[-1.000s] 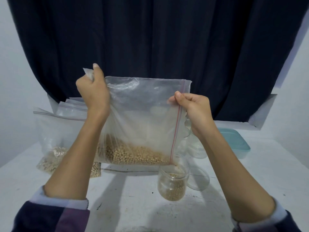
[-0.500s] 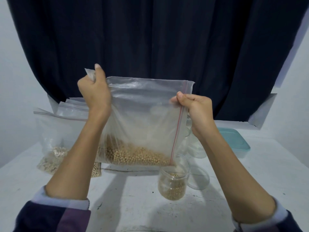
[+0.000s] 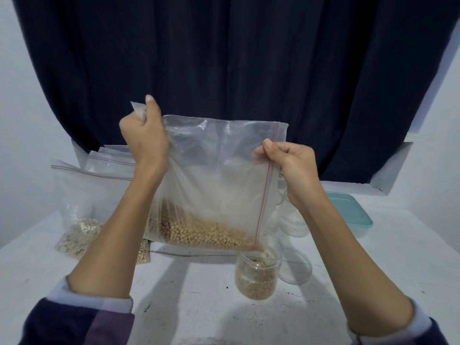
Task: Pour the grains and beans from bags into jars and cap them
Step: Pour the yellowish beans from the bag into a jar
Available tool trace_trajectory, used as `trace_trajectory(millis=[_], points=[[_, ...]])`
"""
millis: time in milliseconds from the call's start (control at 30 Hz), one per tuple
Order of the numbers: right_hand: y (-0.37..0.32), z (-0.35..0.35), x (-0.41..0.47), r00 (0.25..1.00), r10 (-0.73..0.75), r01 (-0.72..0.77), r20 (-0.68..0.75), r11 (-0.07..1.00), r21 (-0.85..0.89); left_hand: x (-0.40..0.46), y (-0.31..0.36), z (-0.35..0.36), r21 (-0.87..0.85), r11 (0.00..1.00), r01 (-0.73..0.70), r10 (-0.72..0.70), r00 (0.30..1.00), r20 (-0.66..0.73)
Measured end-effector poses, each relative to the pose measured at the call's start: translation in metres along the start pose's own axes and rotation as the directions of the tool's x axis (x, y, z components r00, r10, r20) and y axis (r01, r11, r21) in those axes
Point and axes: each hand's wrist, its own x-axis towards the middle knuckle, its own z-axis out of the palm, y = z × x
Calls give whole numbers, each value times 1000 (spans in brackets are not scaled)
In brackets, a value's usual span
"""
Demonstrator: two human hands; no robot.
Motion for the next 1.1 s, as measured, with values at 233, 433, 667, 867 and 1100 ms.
trace_trajectory(millis=[233,433,667,867,1100], points=[[1,0,0,1000,11,-11,-27,1000,2,-1,1,1,23,1000,-11,11,1000,8],[0,0,0,999,18,-18,-29,1000,11,0,2,1,33,999,-26,26,1000,16],[0,2,-1,999,37,-37,-8,999,-11,0,1,1,43,998,-36,35,999,20],[-2,2,-2,999,51,-51,-2,999,-3,0,2,0,52,998,-43,42,999,13],[-1,2,-1,999,37,-37,-29,999,19,0,4,1,54,997,-54,53,998,24]])
